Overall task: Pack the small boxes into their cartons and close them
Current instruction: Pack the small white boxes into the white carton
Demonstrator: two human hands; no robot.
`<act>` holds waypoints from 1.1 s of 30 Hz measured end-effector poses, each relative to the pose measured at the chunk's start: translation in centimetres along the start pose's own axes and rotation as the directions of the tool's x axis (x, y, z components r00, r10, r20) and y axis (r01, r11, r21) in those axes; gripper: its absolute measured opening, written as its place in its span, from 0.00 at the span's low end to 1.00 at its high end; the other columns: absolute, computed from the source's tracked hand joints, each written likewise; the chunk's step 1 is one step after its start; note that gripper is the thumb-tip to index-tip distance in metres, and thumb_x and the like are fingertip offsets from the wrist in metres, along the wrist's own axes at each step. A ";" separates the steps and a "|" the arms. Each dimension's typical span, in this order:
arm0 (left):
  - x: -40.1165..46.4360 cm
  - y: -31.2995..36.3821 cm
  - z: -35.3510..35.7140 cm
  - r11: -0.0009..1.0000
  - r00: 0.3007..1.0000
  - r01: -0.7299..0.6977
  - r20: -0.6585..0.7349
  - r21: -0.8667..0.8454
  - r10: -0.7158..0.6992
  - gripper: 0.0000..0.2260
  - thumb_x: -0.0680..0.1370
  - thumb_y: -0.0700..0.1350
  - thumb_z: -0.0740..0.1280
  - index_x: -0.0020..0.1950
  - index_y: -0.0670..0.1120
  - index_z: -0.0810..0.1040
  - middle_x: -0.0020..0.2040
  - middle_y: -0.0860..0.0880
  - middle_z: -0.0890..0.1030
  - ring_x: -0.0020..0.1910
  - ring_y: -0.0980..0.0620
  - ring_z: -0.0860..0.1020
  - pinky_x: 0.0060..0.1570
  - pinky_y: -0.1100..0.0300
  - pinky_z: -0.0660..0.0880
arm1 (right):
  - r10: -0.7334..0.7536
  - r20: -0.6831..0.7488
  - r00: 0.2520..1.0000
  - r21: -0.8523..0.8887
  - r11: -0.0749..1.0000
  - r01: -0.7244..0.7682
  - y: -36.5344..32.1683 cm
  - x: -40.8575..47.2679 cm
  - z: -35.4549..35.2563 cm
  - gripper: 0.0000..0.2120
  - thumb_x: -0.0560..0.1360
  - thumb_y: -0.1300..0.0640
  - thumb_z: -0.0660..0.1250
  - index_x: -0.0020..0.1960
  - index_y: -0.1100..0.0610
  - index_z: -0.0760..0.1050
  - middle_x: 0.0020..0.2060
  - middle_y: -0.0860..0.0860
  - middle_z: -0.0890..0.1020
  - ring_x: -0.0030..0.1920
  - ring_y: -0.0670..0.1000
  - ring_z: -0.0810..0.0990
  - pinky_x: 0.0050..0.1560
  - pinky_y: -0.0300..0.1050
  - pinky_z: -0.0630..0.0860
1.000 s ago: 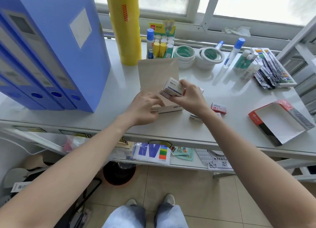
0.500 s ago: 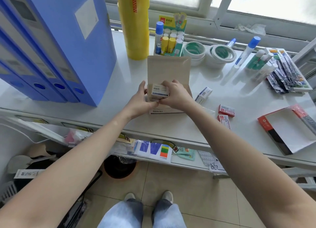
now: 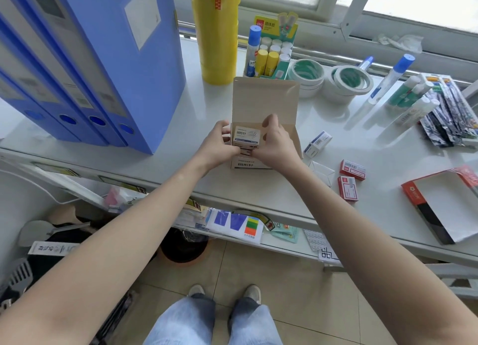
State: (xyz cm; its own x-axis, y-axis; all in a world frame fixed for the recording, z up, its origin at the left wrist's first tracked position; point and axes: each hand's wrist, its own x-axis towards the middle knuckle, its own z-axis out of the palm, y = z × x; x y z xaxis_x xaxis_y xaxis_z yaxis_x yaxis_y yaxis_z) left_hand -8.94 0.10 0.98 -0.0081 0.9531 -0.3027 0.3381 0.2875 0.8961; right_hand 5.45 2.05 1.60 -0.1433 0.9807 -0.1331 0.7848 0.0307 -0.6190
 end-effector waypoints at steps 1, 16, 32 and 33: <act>0.1 0.0 0.1 1.000 1.000 0.002 -0.008 -0.002 -0.002 0.26 0.71 0.32 0.66 0.67 0.43 0.65 0.65 0.45 0.73 0.57 0.51 0.75 0.54 0.59 0.74 | 0.034 0.012 0.999 -0.004 0.999 -0.034 0.1 0.2 -0.1 0.23 0.66 0.61 0.69 0.56 0.61 0.62 0.50 0.61 0.77 0.50 0.63 0.77 0.44 0.49 0.71; 0.2 0.7 0.5 0.976 0.978 -0.048 -0.187 0.213 0.089 0.21 0.71 0.35 0.65 0.63 0.47 0.76 0.60 0.47 0.80 0.58 0.49 0.79 0.54 0.64 0.72 | 0.010 -0.079 0.997 0.083 0.997 -0.004 0.5 0.8 0.8 0.09 0.67 0.64 0.66 0.46 0.60 0.72 0.42 0.55 0.82 0.51 0.60 0.78 0.47 0.47 0.72; -1.4 4.8 2.2 0.920 0.877 -0.284 -0.315 0.271 0.363 0.20 0.72 0.38 0.64 0.64 0.46 0.70 0.63 0.45 0.67 0.61 0.48 0.69 0.58 0.62 0.68 | -0.026 -0.278 0.960 0.112 0.992 0.060 2.5 -1.7 -7.1 0.09 0.71 0.62 0.62 0.47 0.59 0.80 0.39 0.51 0.80 0.41 0.52 0.78 0.48 0.46 0.75; -1.7 5.3 3.0 0.891 0.864 -0.336 -0.275 0.307 0.421 0.19 0.72 0.37 0.64 0.62 0.46 0.71 0.61 0.45 0.69 0.60 0.48 0.70 0.57 0.62 0.69 | -0.011 -0.289 0.957 0.109 0.993 0.044 3.3 -2.2 -7.8 0.09 0.71 0.63 0.62 0.47 0.59 0.80 0.39 0.52 0.80 0.41 0.53 0.78 0.49 0.47 0.75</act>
State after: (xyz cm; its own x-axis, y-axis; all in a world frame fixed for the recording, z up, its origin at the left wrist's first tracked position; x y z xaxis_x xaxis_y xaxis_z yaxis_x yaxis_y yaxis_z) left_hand -4.27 -0.28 5.28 -0.1239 0.9709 0.2048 0.5924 -0.0932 0.8002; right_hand 13.05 1.48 5.94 0.0288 0.9942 0.1034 0.7070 0.0529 -0.7053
